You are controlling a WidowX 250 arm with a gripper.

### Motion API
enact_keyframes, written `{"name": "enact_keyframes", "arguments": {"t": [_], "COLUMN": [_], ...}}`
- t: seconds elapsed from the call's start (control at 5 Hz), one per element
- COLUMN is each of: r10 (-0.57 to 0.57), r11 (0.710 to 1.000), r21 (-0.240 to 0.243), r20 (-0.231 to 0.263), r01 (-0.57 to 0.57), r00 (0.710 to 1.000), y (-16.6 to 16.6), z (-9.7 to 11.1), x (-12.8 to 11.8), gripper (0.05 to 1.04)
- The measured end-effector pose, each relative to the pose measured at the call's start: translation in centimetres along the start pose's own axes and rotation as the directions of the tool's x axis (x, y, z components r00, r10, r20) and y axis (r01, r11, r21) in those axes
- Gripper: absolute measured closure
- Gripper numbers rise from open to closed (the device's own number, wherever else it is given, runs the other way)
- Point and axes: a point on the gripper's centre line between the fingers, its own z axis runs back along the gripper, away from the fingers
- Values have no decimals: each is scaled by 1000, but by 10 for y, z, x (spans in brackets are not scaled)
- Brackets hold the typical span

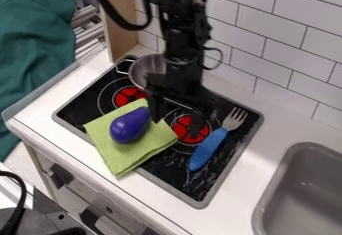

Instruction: Put the eggplant in the pot and move the blue fork to the left side of the stove

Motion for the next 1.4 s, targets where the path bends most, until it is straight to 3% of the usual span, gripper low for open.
{"name": "enact_keyframes", "arguments": {"t": [0.2, 0.4, 0.6, 0.8, 1.0, 1.2, 1.4], "r10": [18, 35, 63, 83, 92, 105, 115], "r11": [1000, 999, 998, 996, 994, 993, 992], "r21": [7, -6, -19, -37, -51, -60, -49], "r20": [-19, 35, 46, -6, -18, -30, -21], "r01": [-18, -35, -62, -83, -93, -107, -116], "r00": [1000, 999, 997, 997, 996, 994, 993], "y": [17, 40, 57, 65, 65, 63, 62], "z": [1, 5, 2, -15, -26, -35, -35], "x": [-11, -28, -35, -42, -41, -38, -36], "gripper": [78, 78, 78, 78, 78, 138, 373]}}
